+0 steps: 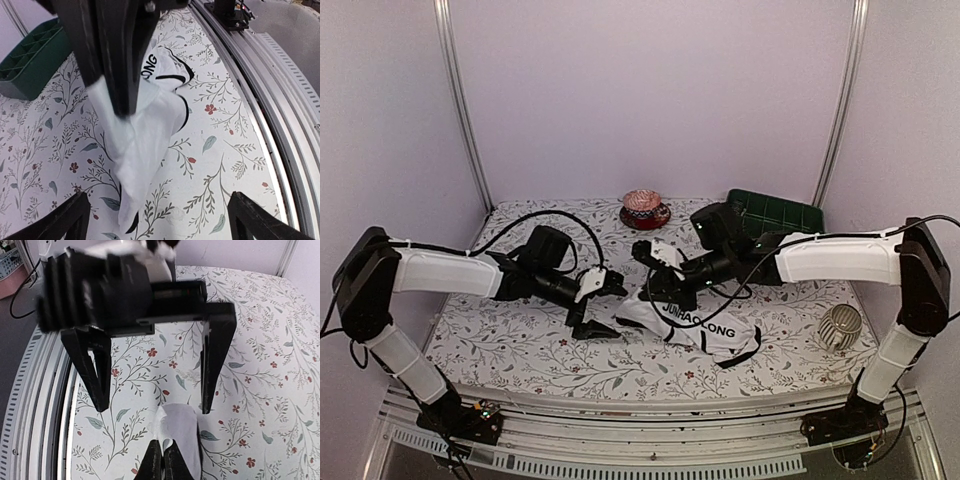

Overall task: Roll the underwear
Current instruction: Pick up the underwear from the center of the board.

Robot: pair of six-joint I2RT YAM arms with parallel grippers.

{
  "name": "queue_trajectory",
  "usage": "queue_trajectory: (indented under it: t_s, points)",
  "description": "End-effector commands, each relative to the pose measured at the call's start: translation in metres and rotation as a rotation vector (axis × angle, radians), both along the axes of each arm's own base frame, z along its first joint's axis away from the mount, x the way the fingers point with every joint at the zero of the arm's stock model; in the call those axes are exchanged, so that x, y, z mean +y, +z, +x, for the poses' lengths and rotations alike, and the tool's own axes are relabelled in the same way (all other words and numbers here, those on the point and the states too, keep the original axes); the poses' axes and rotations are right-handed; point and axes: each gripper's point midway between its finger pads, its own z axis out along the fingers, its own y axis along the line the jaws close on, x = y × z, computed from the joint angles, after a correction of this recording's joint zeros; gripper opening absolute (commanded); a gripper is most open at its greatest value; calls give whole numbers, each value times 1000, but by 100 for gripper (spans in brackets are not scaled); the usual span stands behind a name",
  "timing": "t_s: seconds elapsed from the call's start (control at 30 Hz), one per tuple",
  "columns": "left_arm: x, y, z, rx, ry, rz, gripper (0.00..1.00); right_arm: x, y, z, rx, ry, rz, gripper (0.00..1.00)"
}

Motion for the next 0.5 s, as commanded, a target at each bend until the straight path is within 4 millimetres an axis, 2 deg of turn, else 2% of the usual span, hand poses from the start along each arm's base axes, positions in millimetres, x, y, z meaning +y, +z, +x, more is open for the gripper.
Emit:
queue_trajectory:
  t_s: [0.0,0.13,0.33,0.47]
  points:
    - [1,-25,5,57,-31,87,98,-16,40,4,-68,-68,40,2]
    - [-2,-35,16,76,4,106,98,-28,56,-1,-100,-91,50,2]
    - [-5,-37,30,80,78,110,98,-43,70,0,-136,-144,54,2]
    - [-3,-30,31,66,83,87,88,-49,75,-2,-149,-161,58,2]
